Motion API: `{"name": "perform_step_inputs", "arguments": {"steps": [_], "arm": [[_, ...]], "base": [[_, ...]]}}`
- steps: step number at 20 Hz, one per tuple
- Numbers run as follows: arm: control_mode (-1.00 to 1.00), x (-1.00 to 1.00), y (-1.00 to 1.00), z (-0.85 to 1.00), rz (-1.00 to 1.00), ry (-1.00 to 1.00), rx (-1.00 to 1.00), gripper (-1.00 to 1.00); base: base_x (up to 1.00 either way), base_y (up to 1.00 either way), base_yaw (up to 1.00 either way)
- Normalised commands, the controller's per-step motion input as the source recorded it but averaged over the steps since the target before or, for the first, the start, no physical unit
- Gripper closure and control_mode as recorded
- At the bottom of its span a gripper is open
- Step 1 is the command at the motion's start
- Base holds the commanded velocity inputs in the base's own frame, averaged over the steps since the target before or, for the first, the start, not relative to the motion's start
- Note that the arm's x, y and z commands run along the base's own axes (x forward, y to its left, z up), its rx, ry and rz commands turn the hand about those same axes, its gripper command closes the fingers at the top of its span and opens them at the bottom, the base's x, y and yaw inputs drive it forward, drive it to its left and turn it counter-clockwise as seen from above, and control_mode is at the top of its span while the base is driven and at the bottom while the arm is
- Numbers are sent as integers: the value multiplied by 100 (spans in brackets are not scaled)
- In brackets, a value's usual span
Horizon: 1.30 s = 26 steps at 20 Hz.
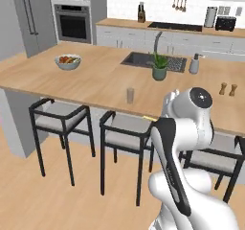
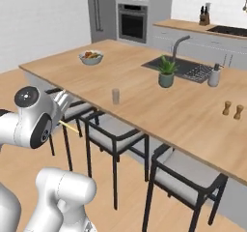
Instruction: Take a straw from the drawer in front and place it inside the glass cup on the dining counter.
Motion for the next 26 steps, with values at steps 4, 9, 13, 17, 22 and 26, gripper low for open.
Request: {"name": "perform_step_inputs", "arguments": {"steps": [4, 9, 13, 17, 22, 26], "arm": [[100, 0, 0, 0, 0, 0, 0, 100], [100, 0, 0, 0, 0, 0, 0, 100], [100, 0, 0, 0, 0, 0, 0, 100], [100, 0, 0, 0, 0, 0, 0, 100], [100, 0, 0, 0, 0, 0, 0, 100], [100, 0, 0, 0, 0, 0, 0, 100]], "base": [[50, 100, -45], [41, 100, -42], [45, 85, -40], [59, 55, -36], [69, 41, -32], [60, 33, -29]]}}
